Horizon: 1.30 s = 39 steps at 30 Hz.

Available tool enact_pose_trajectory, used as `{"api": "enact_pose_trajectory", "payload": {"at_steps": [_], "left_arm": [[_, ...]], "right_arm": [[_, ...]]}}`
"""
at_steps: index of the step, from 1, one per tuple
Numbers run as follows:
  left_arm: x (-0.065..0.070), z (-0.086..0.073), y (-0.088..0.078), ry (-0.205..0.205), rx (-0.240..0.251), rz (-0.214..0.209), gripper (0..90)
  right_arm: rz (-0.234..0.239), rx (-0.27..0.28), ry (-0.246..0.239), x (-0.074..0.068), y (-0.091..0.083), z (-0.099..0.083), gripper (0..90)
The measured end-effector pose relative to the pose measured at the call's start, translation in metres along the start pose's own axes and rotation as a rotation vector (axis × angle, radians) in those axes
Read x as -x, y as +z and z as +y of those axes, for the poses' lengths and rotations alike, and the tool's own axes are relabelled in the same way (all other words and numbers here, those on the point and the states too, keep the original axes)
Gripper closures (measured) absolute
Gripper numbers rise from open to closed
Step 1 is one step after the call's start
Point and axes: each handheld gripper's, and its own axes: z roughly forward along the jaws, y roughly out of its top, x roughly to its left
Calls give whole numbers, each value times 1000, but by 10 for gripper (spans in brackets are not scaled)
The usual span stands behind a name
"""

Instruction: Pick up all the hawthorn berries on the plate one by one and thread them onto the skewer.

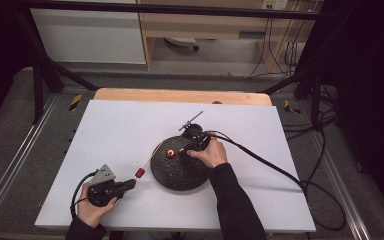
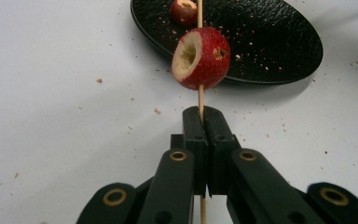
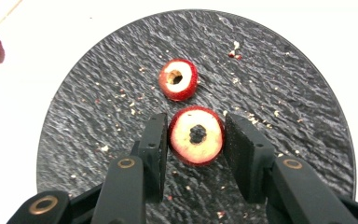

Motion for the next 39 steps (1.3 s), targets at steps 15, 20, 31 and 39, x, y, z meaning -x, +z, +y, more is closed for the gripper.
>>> {"api": "enact_pose_trajectory", "payload": {"at_steps": [15, 20, 31, 39], "left_arm": [[2, 0, 0, 6, 1, 2, 886], [4, 0, 1, 12, -1, -2, 886], [9, 1, 2, 16, 6, -12, 886], [16, 1, 5, 29, 5, -24, 886]], "right_arm": [[47, 229, 94, -10, -20, -31, 611], [73, 340, 130, -17, -23, -48, 611], [84, 554, 221, -33, -22, -82, 611], [132, 655, 309, -36, -13, -101, 611]]}}
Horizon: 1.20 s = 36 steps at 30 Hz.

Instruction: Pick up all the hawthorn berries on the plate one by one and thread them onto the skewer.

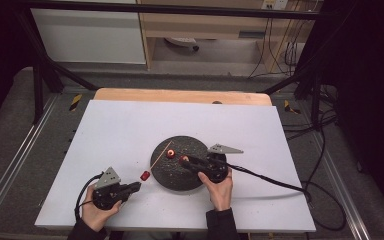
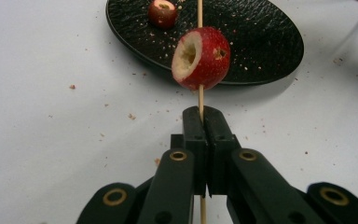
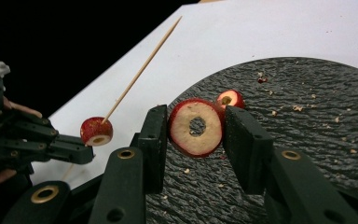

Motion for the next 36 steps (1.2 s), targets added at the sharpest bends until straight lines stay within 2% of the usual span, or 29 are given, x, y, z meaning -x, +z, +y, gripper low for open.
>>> {"api": "enact_pose_trajectory", "payload": {"at_steps": [8, 13, 24, 32, 36], "left_arm": [[7, 1, 2, -3, 19, -5, 886], [10, 1, 3, -8, 31, -5, 886], [16, -1, 3, -23, 49, -7, 886], [19, -2, 5, -24, 57, -6, 886], [23, -2, 8, -30, 66, -12, 886]], "right_arm": [[9, 117, 65, -1, -6, -6, 612], [16, 198, 127, -3, -8, -4, 612], [21, 330, 236, -3, 0, -4, 612], [17, 375, 277, 3, 4, 6, 612], [35, 402, 300, 5, 4, 14, 613]]}}
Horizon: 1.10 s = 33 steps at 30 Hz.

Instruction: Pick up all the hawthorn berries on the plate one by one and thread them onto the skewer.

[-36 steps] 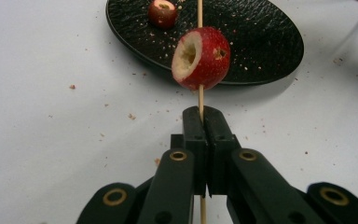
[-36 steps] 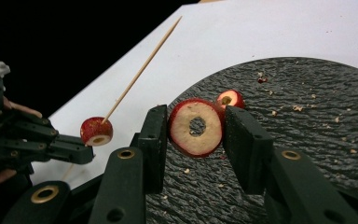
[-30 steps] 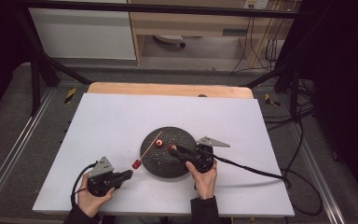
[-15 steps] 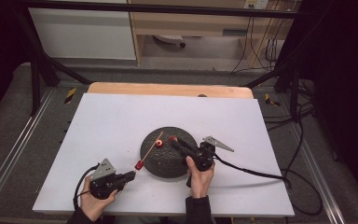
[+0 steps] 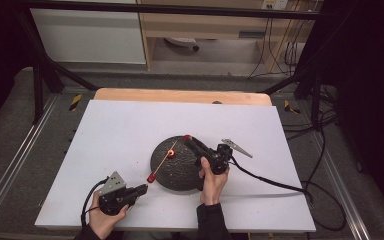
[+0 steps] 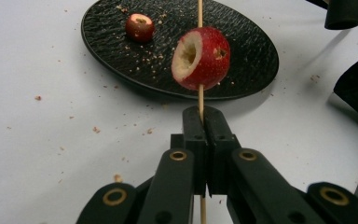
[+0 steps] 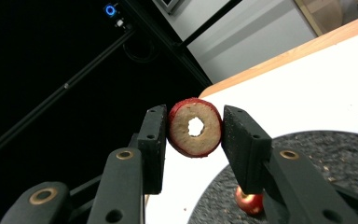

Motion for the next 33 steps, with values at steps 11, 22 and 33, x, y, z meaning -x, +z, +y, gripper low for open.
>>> {"api": "enact_pose_trajectory", "payload": {"at_steps": [11, 22, 33], "left_arm": [[8, 4, 9, -26, 30, 3, 886], [14, 5, 17, -19, 36, 1, 885], [15, 6, 20, -20, 48, 11, 886]], "right_arm": [[38, 73, 58, -2, 10, 8, 613], [68, 101, 89, -2, 11, 5, 612], [80, 99, 110, 1, 13, 0, 613]]}}
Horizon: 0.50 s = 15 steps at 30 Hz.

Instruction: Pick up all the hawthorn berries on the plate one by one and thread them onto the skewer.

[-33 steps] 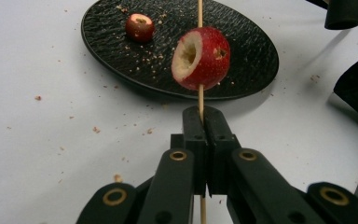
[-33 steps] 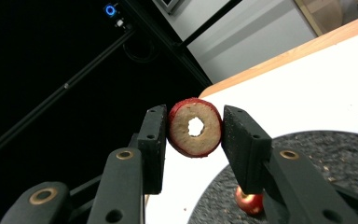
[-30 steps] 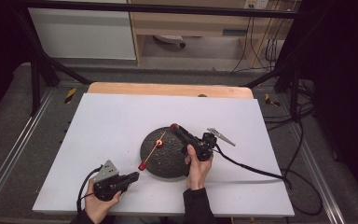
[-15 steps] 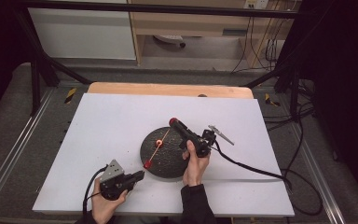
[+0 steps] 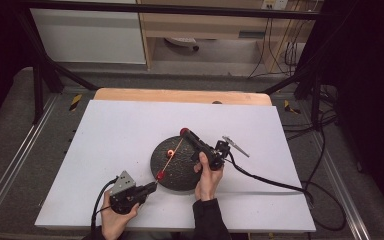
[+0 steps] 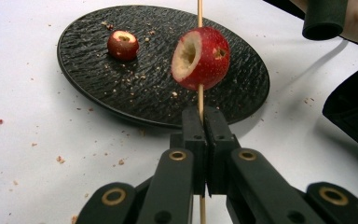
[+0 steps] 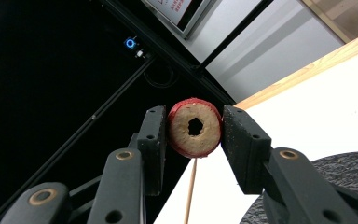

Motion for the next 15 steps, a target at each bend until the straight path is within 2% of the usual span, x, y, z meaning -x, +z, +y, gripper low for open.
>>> {"api": "enact_pose_trajectory", "payload": {"at_steps": [10, 15], "left_arm": [[9, 2, 6, -10, 43, 17, 886], [13, 4, 11, -18, 46, 17, 886]], "right_arm": [[18, 15, 21, -1, -1, 0, 614], [27, 21, 33, -1, -1, 0, 615]]}}
